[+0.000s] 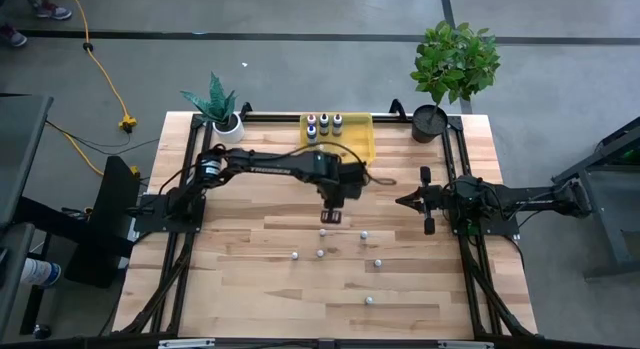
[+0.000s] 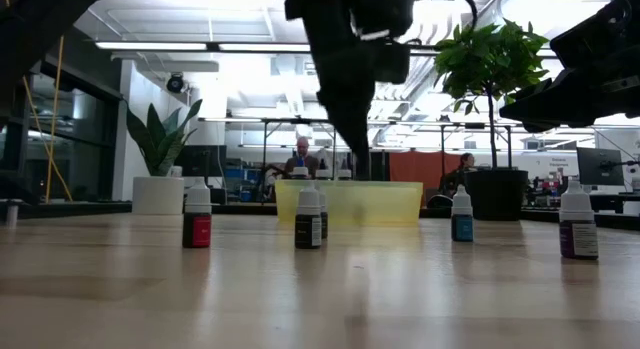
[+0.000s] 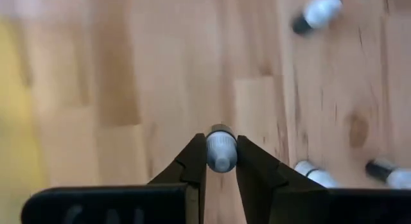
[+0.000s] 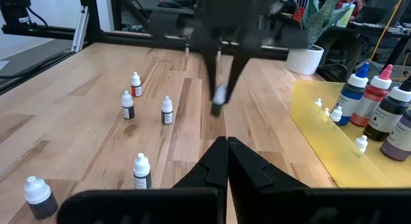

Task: Pick & Place food coloring
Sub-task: Put the small green food coloring bottle into the yellow bin

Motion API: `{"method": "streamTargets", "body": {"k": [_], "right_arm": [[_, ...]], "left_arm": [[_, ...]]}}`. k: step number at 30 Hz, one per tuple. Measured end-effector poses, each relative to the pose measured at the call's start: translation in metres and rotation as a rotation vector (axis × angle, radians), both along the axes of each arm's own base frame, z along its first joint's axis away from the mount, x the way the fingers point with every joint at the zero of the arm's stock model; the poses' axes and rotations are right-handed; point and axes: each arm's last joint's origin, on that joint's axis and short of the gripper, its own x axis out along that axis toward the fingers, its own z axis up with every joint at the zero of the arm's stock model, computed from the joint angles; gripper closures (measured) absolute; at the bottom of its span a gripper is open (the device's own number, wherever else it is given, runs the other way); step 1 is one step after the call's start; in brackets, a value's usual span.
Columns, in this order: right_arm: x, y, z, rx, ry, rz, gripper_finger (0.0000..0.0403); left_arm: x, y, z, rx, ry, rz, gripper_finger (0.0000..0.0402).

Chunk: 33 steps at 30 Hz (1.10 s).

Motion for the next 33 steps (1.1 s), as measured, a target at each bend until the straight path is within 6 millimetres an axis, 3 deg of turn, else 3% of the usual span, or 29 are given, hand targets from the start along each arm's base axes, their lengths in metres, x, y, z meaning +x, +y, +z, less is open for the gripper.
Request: {"method": "streamTargets", "body": {"k": [9,16,24,33], "right_arm": [[0.000,0.000,0.000,0.000,0.000,0.000,0.0402],[0.000,0.000,0.000,0.000,0.000,0.000,0.0402],[0.000,0.000,0.000,0.000,0.000,0.000,0.0402],[0.000,0.000,0.000,0.000,0.000,0.000,0.0402]], "left_arm": [[-0.005,0.036,0.062,-0.095,-0.079,0.380,0.0350],[-0.014,0.078,0.087,-0.116,-0.154,0.601,0.0351],[-0.028,0.123,0.086,-0.069,-0.163,0.793,0.0351],[-0.026,0.149,0.060,-0.028,-0.109,0.931,0.0351]]}}
